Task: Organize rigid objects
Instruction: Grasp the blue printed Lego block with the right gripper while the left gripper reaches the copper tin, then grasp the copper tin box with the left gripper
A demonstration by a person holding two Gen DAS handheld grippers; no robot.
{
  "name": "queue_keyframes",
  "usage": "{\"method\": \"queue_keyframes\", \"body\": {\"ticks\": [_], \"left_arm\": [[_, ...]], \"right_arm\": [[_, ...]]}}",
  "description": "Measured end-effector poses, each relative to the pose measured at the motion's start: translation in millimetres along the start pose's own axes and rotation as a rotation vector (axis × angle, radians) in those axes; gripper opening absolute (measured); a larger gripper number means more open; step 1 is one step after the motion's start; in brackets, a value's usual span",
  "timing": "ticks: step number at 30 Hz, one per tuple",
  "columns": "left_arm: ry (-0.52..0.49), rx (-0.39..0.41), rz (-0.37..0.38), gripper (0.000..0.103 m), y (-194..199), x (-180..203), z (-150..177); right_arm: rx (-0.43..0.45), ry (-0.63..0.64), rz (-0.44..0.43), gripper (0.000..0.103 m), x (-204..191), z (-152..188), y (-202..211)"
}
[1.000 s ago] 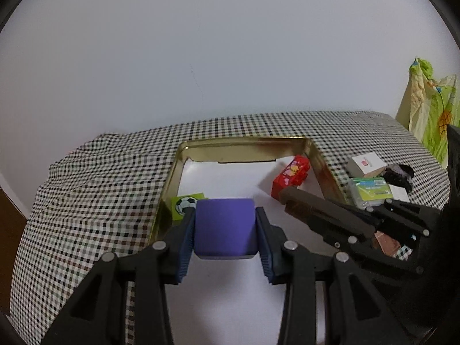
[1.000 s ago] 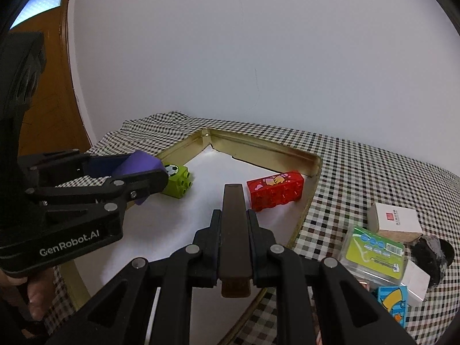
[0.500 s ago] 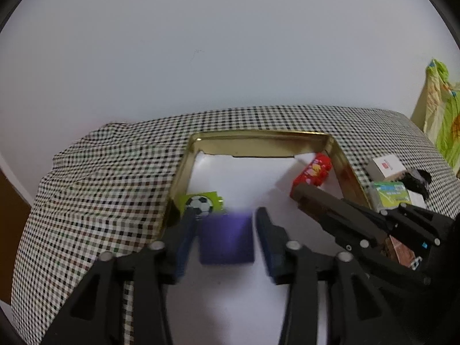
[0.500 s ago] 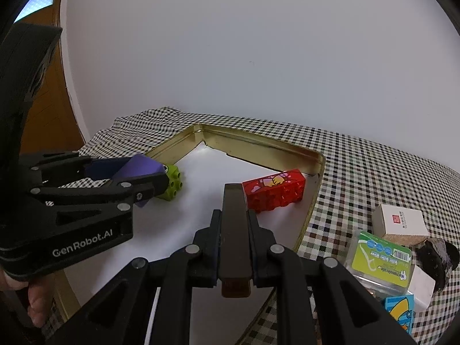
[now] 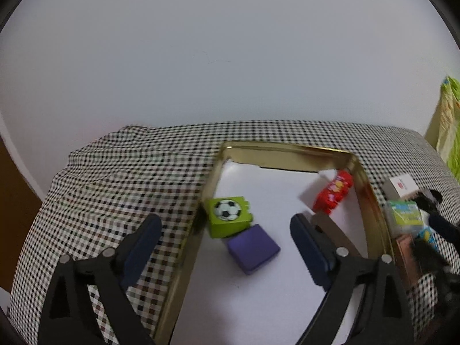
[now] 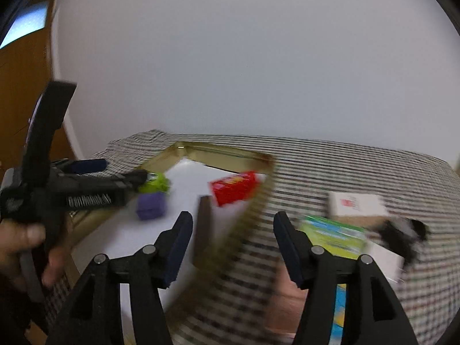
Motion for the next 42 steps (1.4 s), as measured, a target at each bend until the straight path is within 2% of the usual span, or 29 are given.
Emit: {"method": "queue_keyframes", "body": {"ticks": [5,8,10,14,20,23,27,29,30,36,42], "left_arm": [[0.029,0.011,-0.023,0.092,-3,-10,-6],[0.058,0.03,-0.035,0.095,-3,-18,-10],[0.095,0.043,-0.013,0.098,1,-24,-9],[0.13,0.11,-0.018,0.103,25,-23,-6],[0.052,0.185,0.058,0.103,64,23,10],[-0.014,0.199,0.089,0.103,76,54,19],[-0.082,0.189,0.122,0.103,79,95,28],[-0.101,0.174,0.139,0.103,76,112,32],[-0.108,0.169,0.145,0.103,75,118,32],[-0.143,0.143,0.178,0.103,74,139,45],[-0.182,0.123,0.19,0.103,77,160,58]], "right_arm": [[-0.017,-0.108,0.091,0.065,59,23,26],[-0.053,-0.139,0.125,0.066,79,35,31],[-0.06,-0.161,0.12,0.065,85,39,35],[-0.115,-0.132,0.121,0.065,78,48,33],[-0.215,-0.115,0.142,0.065,75,61,15],[-0.213,-0.14,0.149,0.065,80,63,16],[-0.248,-0.128,0.166,0.065,84,63,7],[-0.249,-0.118,0.144,0.057,81,62,6],[-0.246,-0.11,0.126,0.046,79,62,6],[-0.24,-0.16,0.117,0.046,95,67,13],[-0.241,-0.145,0.125,0.045,99,67,14]]}}
Point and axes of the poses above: each gripper's, at about its wrist camera, not at the fingertips, and y roughly against the way its jaws point, x to its right, z to its underside, the point moved 9 cm from there along -y, roughly the way its jaws point, and after that the axes turned 6 degrees about -x, right-handed, at the moved point
